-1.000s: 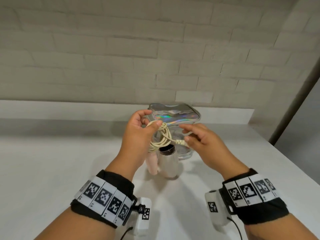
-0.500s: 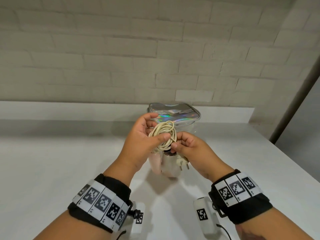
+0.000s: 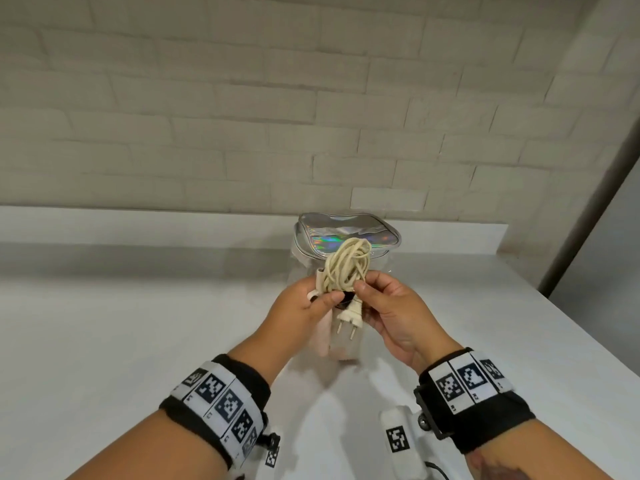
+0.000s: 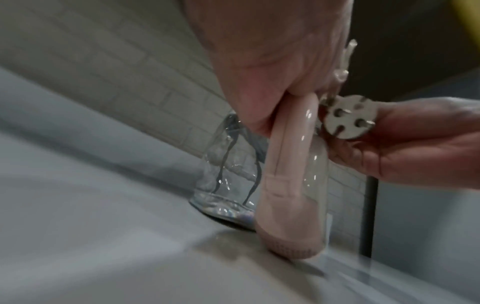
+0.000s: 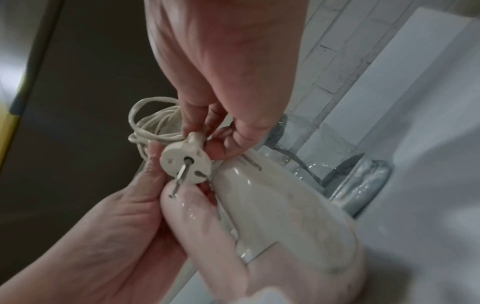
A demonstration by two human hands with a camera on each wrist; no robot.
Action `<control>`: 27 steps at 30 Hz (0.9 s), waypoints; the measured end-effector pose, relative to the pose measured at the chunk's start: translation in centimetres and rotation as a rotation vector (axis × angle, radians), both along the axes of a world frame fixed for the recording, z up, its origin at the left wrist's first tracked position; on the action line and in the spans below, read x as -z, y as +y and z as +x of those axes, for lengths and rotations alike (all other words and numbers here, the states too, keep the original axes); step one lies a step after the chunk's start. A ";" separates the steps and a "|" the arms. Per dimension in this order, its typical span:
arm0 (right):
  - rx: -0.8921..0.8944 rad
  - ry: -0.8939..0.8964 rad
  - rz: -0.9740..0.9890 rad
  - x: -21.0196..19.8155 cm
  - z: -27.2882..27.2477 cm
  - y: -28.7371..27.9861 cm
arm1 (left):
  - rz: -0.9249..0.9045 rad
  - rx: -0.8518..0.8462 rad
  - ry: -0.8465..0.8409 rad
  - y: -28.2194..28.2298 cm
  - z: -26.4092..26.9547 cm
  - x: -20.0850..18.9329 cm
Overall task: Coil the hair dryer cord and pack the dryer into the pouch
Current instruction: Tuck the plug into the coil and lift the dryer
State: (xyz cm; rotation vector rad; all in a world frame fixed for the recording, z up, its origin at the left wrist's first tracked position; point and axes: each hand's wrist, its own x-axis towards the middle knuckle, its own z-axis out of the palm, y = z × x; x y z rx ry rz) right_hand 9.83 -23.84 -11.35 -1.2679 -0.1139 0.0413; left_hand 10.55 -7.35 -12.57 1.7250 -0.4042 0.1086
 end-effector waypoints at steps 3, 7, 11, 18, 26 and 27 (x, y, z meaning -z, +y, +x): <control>0.078 0.001 -0.062 -0.4 0.1 0.1 | -0.049 -0.045 0.003 -0.5 -0.1 -0.8; 0.083 -0.033 -0.185 -0.9 -0.2 0.6 | -0.156 -0.027 0.077 -1.1 -0.3 -1.5; 0.022 -0.139 -0.380 -1.9 -0.6 1.4 | -0.164 0.119 0.148 -1.3 -0.6 -2.5; -0.296 -0.202 -0.788 -6.5 -0.4 1.3 | -0.183 -0.161 0.140 0.6 0.4 -3.9; 0.268 -0.637 -1.724 -5.6 7.9 -2.5 | -0.311 -0.247 0.050 2.3 0.2 -7.8; 0.246 -0.629 -1.789 -5.3 8.1 -2.4 | -0.329 -0.261 0.037 2.4 0.2 -8.4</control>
